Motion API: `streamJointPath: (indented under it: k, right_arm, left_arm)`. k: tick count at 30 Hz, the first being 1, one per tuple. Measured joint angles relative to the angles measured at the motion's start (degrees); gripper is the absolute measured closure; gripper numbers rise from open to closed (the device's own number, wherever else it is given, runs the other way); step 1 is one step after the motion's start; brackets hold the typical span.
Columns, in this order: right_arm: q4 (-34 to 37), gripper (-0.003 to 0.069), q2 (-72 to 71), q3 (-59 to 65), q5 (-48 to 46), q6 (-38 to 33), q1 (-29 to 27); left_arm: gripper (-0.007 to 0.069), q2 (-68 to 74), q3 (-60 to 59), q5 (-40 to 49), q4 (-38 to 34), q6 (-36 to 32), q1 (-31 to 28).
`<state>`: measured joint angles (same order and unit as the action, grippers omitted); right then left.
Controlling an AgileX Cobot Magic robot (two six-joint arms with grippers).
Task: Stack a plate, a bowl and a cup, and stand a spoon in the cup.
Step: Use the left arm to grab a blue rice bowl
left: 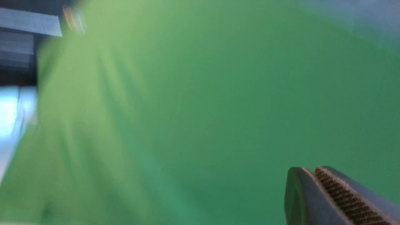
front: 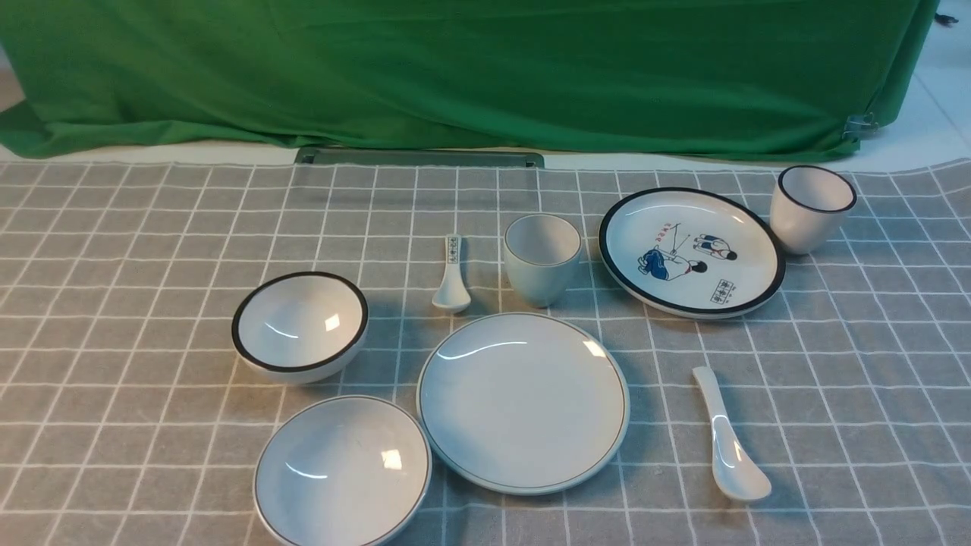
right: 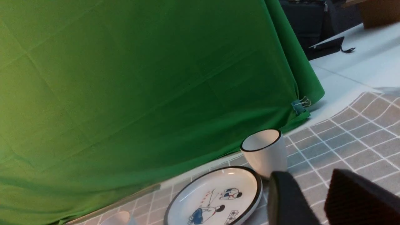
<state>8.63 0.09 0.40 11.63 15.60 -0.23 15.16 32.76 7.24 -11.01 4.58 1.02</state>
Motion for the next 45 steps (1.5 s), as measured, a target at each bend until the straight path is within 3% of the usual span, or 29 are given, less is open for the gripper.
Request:
streamJointPath:
  k: [3, 6, 9, 12, 16, 24, 27, 34, 36, 40, 43, 45]
  right_arm:
    - [0.0, 0.042, 0.0, 0.0, 2.33, 1.53, 0.0]
    - [0.13, 0.047, 0.0, -2.63, -2.86, 4.83, 0.69]
    - [0.13, 0.0605, 4.21, -12.6, -19.43, 1.09, 3.41]
    - [0.2, 0.0636, 13.12, -22.68, -36.08, -4.75, 7.06]
    - [0.2, 0.0638, 27.95, -33.75, -55.4, -13.35, 11.48]
    - [0.2, 0.0638, 40.24, -37.87, -60.48, -16.92, 14.67]
    - [0.2, 0.0638, 42.29, -37.87, -58.57, -16.96, 14.87]
    - [0.25, 0.0638, 42.64, -37.87, -53.49, -16.9, 14.87]
    - [0.25, 0.0637, 42.64, -37.87, -53.14, -16.9, 14.87]
    - [0.25, 0.0634, 42.64, -37.87, -53.07, -16.9, 14.87]
    - [0.25, 0.0633, 42.64, -37.87, -53.07, -16.9, 14.87]
    - [0.25, 0.063, 42.64, -37.87, -53.07, -16.9, 14.87]
  left_arm:
    - [0.0607, 15.33, 10.72, 25.94, 0.43, -1.67, 0.0]
    - [0.0607, 28.4, 13.41, 38.82, -1.03, -4.58, 0.0]
    - [0.0607, 41.03, 14.03, 43.79, -4.7, -9.41, 0.0]
    - [0.0619, 51.51, 16.01, 45.17, -5.77, -10.66, 1.32]
    - [0.0624, 60.76, 19.24, 45.7, -0.5, -8.58, 7.34]
    - [0.0594, 67.68, 20.08, 40.98, 8.25, -0.64, 14.76]
    - [0.0498, 70.39, 20.08, 38.46, 10.12, 0.33, 15.46]
    - [0.0179, 76.41, 20.08, 34.77, 11.01, 0.59, 15.52]
    - [0.0161, 77.82, 20.08, 34.71, 11.01, 1.49, 15.52]
    - [0.0258, 79.34, 20.17, 35.58, 10.38, 1.82, 15.52]
    - [0.0475, 79.39, 21.69, 39.11, 10.3, 1.82, 15.52]
    - [0.0557, 78.84, 23.36, 42.23, 10.44, 1.82, 15.52]
